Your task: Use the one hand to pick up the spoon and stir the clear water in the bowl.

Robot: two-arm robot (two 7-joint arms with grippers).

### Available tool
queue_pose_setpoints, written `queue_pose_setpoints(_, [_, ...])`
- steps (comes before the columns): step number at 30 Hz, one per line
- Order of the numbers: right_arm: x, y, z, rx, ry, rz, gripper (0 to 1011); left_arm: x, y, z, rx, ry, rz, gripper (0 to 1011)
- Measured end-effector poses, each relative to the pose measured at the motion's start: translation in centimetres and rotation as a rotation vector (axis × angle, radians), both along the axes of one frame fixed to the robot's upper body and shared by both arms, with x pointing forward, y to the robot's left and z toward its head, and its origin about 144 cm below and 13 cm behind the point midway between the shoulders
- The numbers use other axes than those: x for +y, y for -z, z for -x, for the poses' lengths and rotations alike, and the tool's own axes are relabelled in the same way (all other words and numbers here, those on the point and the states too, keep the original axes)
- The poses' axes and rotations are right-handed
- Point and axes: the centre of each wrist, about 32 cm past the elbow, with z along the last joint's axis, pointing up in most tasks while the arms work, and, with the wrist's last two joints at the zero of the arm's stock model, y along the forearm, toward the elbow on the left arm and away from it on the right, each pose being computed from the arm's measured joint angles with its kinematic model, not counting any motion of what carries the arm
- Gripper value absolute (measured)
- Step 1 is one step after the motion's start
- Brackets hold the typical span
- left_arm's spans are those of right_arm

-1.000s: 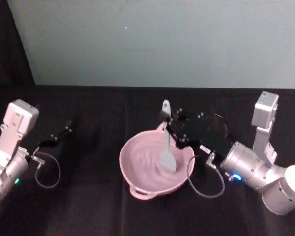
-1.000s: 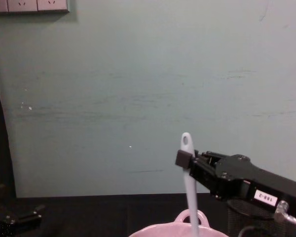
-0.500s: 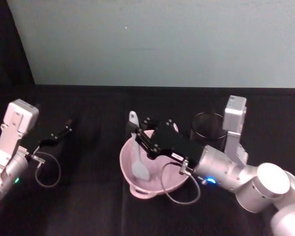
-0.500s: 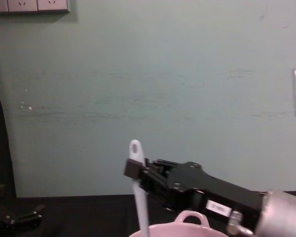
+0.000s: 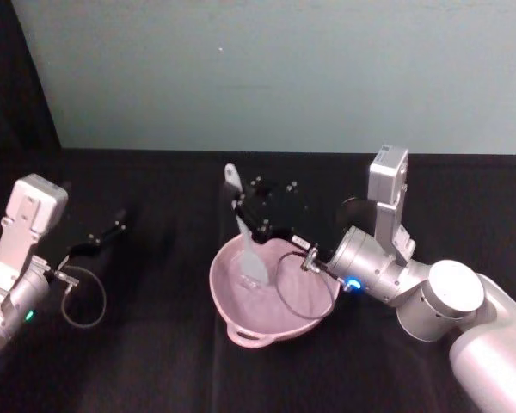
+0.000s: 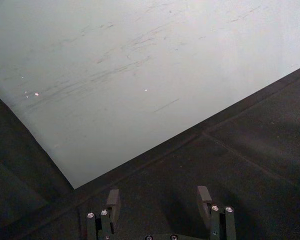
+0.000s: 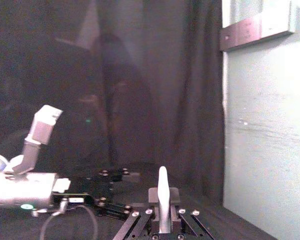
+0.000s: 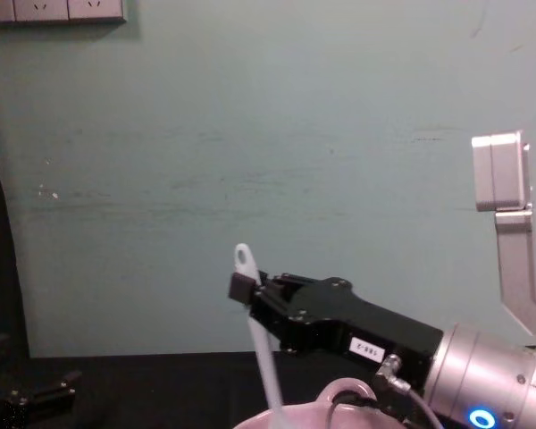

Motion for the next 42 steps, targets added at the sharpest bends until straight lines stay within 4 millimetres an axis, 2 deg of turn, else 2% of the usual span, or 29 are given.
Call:
queue_pose_setpoints(9, [-2.3,0.1,0.0,-0.009,0.091,0.002,124,0.0,0.0,0.0,0.000,0.000,0.000,1005])
queue_pose_setpoints(16, [-4.0,-0.1,1.1,-0.010,0.132,-0.005,124,0.0,0.0,0.0,0.000,0.000,0.000,1005])
queue_pose_setpoints(27, [-4.2,-0.3,2.5,0.002,0.125,-0.028,124,0.0,0.0,0.0,0.000,0.000,0.000,1005])
queue_pose_setpoints(42, [-4.7,-1.8,4.0,-0.003,0.103,-0.012,124,0.0,0.0,0.0,0.000,0.000,0.000,1005])
